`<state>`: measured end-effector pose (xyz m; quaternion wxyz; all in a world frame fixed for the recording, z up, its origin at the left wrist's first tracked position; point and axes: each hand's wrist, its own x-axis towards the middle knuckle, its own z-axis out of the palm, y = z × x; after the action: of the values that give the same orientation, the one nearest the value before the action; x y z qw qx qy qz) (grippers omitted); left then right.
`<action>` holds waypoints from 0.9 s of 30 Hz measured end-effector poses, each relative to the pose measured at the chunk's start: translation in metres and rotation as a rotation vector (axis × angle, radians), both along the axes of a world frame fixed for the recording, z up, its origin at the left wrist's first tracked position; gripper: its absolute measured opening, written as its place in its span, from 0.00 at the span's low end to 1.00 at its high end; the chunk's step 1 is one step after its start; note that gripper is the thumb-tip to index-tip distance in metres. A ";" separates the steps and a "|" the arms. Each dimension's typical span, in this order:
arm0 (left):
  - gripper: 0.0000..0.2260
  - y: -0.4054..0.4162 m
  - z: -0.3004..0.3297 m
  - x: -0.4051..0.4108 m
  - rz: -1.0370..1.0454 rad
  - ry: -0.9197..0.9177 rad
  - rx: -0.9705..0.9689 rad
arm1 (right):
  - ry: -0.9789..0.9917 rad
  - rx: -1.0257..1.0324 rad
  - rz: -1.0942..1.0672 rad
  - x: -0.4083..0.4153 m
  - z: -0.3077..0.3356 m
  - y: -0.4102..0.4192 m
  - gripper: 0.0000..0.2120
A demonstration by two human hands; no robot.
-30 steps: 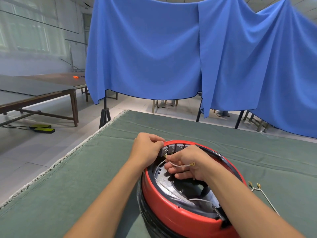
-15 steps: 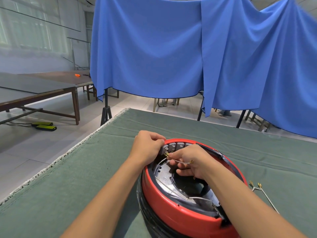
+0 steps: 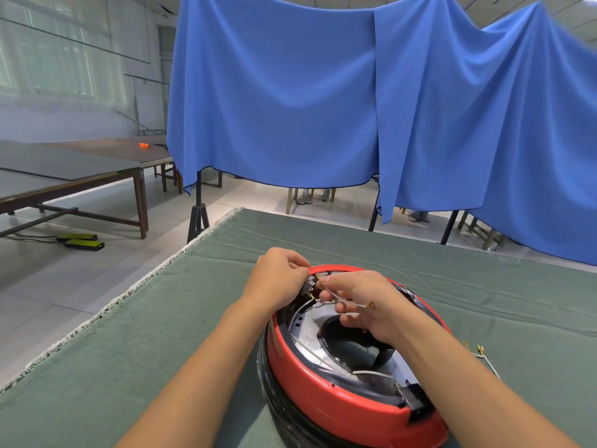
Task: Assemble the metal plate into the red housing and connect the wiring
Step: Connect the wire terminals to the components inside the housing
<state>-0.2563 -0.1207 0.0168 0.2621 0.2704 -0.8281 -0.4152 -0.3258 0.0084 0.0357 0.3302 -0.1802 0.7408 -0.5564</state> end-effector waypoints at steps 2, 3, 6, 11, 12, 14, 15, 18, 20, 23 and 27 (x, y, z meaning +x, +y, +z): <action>0.13 0.000 0.003 0.001 -0.044 -0.126 -0.083 | 0.026 -0.054 -0.030 0.001 0.005 0.007 0.05; 0.17 0.001 0.003 0.002 -0.088 -0.180 -0.123 | 0.043 -0.076 -0.051 0.001 0.008 0.011 0.05; 0.20 0.006 0.005 0.001 -0.155 -0.246 -0.212 | 0.150 -0.092 -0.141 0.000 0.015 0.026 0.05; 0.09 0.006 0.010 0.008 -0.135 -0.209 0.004 | 0.470 -0.003 -0.327 -0.007 0.015 0.052 0.11; 0.07 0.007 0.013 0.010 -0.116 -0.214 0.016 | 0.533 0.043 -0.344 -0.007 0.015 0.057 0.12; 0.07 0.010 0.019 0.015 -0.073 -0.273 -0.007 | 0.608 0.144 -0.353 -0.007 0.015 0.065 0.13; 0.08 0.012 0.024 0.018 -0.069 -0.329 -0.021 | 0.635 0.186 -0.353 -0.007 0.015 0.067 0.14; 0.14 0.023 0.039 0.023 -0.045 -0.561 -0.194 | 0.746 0.316 -0.349 -0.006 0.014 0.071 0.22; 0.17 0.033 0.043 0.020 0.030 -0.632 -0.431 | 0.731 0.352 -0.320 -0.006 0.013 0.074 0.24; 0.13 0.051 0.038 0.007 -0.061 -0.521 -0.551 | 0.665 0.327 -0.274 -0.007 0.010 0.077 0.26; 0.20 0.059 0.025 -0.016 -0.312 -0.441 -0.530 | 0.569 0.099 -0.254 -0.009 0.007 0.073 0.19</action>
<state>-0.2726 -0.0621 0.0419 0.0719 0.1470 -0.9746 -0.1531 -0.3352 0.0816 0.0426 0.0459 -0.2186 0.8463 -0.4837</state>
